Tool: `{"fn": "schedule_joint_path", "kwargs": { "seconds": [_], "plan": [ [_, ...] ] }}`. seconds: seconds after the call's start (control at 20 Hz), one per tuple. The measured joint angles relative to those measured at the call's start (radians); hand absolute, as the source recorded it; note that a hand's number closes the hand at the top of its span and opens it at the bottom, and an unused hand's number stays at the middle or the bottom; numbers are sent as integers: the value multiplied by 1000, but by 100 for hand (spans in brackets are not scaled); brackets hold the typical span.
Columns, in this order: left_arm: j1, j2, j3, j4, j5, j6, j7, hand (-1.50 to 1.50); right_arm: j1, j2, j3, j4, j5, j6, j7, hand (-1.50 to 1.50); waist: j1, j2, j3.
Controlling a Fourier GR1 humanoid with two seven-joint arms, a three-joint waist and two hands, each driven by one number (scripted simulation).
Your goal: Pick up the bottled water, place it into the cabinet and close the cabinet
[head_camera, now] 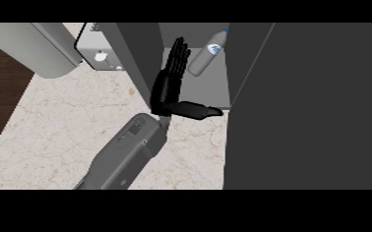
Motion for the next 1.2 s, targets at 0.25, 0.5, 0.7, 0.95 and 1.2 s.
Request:
{"fn": "schedule_joint_path", "kwargs": {
  "seconds": [0.25,0.5,0.7,0.95,1.2],
  "plan": [
    [128,35,-47,-199,-17,-9,41,-150,14,-8,34,-20,32,-3,6,-150,1,1,0],
    [278,95,-100,-392,-23,-15,91,150,30,-74,43,-32,59,61,-19,150,3,0,0],
    [390,166,-114,-521,-19,-23,117,150,45,-139,64,-45,100,119,-27,150,4,-1,-1],
    [530,256,-104,-659,-11,-35,115,-150,55,-206,128,-57,119,186,-37,150,4,-1,-1],
    [644,338,-52,-754,12,-57,92,-150,49,-245,190,-63,135,222,-65,150,-1,-3,-2]
  ]
}}
